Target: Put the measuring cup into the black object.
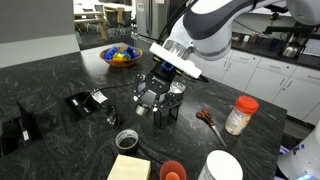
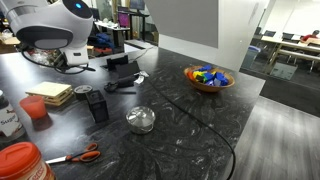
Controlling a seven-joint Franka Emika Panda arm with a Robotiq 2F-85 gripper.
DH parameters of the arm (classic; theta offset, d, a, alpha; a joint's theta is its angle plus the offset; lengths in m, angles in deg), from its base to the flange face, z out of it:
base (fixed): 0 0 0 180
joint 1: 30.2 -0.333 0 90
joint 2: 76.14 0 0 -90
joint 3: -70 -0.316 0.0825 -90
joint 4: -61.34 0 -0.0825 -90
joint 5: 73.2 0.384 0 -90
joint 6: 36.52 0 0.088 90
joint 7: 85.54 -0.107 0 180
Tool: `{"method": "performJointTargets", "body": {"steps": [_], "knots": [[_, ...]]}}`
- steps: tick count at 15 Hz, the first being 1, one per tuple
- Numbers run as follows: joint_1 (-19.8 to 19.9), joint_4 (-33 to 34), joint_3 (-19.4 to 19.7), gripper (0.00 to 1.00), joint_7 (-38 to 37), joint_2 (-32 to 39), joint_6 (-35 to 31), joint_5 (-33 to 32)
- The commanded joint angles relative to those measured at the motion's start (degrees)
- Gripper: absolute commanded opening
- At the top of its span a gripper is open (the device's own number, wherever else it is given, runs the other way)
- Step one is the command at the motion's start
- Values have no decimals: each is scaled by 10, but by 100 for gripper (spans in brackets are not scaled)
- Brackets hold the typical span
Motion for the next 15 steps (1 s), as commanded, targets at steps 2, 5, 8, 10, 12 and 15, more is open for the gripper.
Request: {"method": "performJointTargets", "body": {"steps": [2, 5, 8, 10, 12, 15], "knots": [[0, 0, -1, 47, -5, -1, 0, -1], [0, -1, -1, 47, -6, -2, 0, -1], [1, -1, -1, 22, -14, -2, -18, 17], [0, -5, -1, 22, -32, -7, -77, 56], [4, -8, 1, 22, -51, -16, -111, 90], [4, -26, 4, 22, -83, -32, -175, 138]]}}
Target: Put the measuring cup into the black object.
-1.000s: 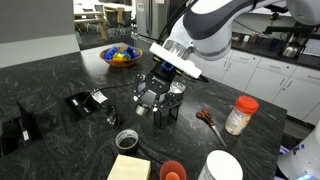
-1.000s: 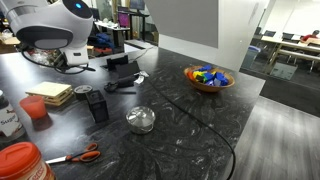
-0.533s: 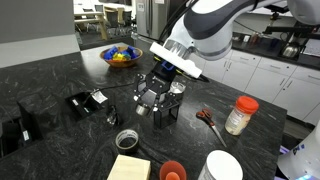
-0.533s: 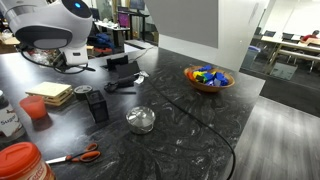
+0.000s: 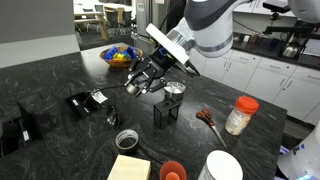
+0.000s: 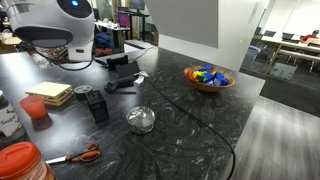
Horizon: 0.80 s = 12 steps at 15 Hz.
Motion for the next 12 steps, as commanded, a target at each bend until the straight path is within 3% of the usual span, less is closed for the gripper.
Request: {"method": "performJointTargets", "body": {"steps": [1, 7, 8, 12], "knots": [[-1, -36, -3, 22, -41, -30, -74, 60], [-19, -136, -23, 22, -109, -80, -271, 134], [-10, -106, -16, 47, -89, -55, -220, 106], [-15, -132, -24, 47, -106, -73, -262, 118]]}}
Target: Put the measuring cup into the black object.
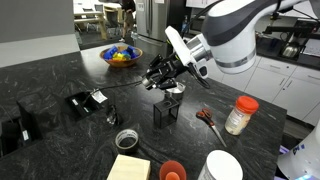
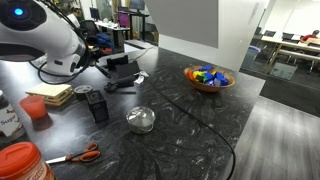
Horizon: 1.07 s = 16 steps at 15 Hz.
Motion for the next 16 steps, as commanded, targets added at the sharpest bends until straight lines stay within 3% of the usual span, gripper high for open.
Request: {"method": "performJointTargets", "body": {"steps": [1, 3, 4, 10, 16], "knots": [[5, 0, -3, 47, 1, -1, 1, 1], [5, 0, -3, 47, 1, -1, 1, 1], [5, 0, -3, 22, 1, -1, 1, 1], [1, 15, 5, 22, 12, -16, -6, 130], [0, -16, 9, 22, 13, -50, 7, 275]]}}
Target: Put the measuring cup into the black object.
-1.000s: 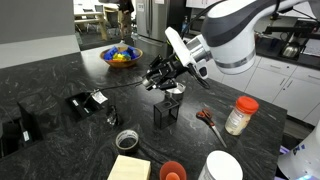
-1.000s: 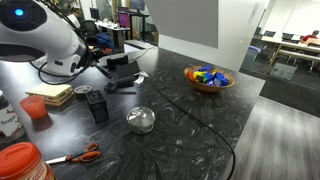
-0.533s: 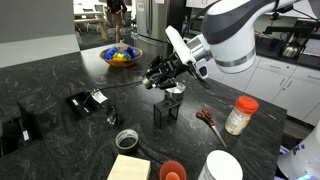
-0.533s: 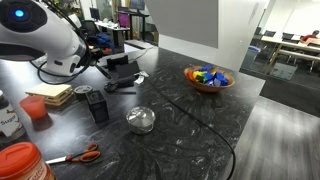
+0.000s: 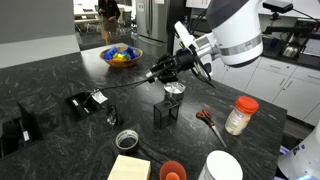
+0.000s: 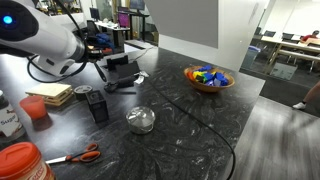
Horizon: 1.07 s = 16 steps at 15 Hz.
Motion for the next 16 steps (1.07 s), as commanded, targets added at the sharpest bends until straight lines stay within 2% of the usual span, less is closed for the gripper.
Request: {"method": "performJointTargets", "body": {"steps": [1, 3, 4, 5, 9, 10, 12, 16], "knots": [[-2, -23, 1, 22, 16, -28, 17, 88], [-2, -34, 0, 22, 24, -36, 21, 128], [5, -19, -8, 22, 12, -16, 4, 96], [4, -22, -9, 47, 14, -17, 4, 100], [4, -22, -8, 47, 14, -14, 4, 99], [4, -22, -8, 22, 14, -13, 4, 99], [7, -15, -4, 22, 11, -16, 32, 121], [6, -3, 10, 22, 34, -20, 68, 210]]}}
